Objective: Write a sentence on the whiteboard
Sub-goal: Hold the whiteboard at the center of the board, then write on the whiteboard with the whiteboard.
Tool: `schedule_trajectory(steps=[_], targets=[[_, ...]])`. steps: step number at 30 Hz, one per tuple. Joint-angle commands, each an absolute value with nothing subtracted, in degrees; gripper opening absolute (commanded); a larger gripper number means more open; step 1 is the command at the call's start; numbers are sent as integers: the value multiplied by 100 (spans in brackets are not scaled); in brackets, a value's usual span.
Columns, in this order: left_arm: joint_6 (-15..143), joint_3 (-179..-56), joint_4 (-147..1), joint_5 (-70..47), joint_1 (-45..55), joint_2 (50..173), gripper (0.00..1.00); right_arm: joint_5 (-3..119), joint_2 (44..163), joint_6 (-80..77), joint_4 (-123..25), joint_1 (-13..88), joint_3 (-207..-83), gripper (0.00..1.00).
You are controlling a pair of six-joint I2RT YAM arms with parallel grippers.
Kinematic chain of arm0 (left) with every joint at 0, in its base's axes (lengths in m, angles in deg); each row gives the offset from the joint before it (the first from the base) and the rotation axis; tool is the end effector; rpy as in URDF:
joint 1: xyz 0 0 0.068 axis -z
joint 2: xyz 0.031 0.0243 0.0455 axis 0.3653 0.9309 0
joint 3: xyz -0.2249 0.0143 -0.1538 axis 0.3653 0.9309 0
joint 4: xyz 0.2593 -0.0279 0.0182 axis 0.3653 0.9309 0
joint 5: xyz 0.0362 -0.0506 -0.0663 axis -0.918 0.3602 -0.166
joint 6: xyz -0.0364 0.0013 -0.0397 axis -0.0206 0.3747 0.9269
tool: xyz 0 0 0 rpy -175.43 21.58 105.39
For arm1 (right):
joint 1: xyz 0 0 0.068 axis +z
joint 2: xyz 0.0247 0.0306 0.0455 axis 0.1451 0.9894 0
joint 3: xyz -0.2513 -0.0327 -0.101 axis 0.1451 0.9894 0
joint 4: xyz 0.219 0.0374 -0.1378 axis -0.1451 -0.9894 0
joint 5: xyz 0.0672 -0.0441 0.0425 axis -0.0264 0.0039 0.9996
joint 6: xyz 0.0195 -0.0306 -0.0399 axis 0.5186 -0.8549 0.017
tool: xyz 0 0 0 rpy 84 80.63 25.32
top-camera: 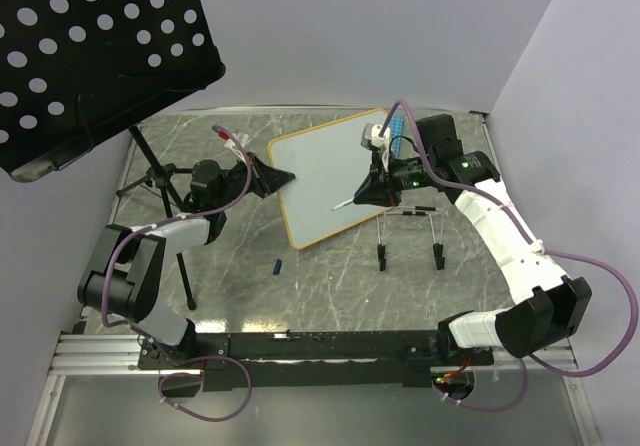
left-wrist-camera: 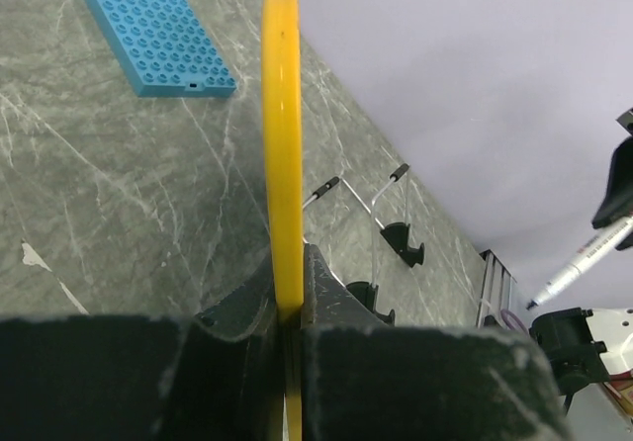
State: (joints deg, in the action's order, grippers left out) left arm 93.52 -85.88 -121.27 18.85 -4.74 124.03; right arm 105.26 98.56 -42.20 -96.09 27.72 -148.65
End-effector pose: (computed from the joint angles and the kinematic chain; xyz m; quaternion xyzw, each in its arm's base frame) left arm 0.3034 -0.1142 0.2410 0.0969 0.6873 -0.5307 0.4863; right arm 0.2405 0.1153 0.3772 -0.5272 0.6509 0.3774 0.3949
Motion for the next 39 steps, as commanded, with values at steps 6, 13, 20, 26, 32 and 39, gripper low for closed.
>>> schedule_trajectory(steps=[6, 13, 20, 26, 32, 39], targets=[[9438, -8639, -13480, 1933, -482, 11974, 1, 10077, 10018, -4663, -9841, 2812, -15514, 0], [9491, -8411, -13655, 1837, -481, 11921, 1, 9866, 10089, -4524, -9623, 2882, -15594, 0], [9588, -8384, -13708, 1854, -481, 11938, 1, 9840, 10062, -3662, -8506, 2908, -15137, 0], [9623, -8349, -13717, 1784, -481, 11939, 1, 9918, 10256, -3398, -8365, 2917, -15321, 0], [9702, -8358, -13770, 1766, -481, 11991, 1, 9990, 9992, -3055, -7680, 2943, -15005, 0], [9799, -8358, -13867, 1775, -481, 12070, 1, 9823, 10150, -3151, -7381, 3066, -14856, 0]])
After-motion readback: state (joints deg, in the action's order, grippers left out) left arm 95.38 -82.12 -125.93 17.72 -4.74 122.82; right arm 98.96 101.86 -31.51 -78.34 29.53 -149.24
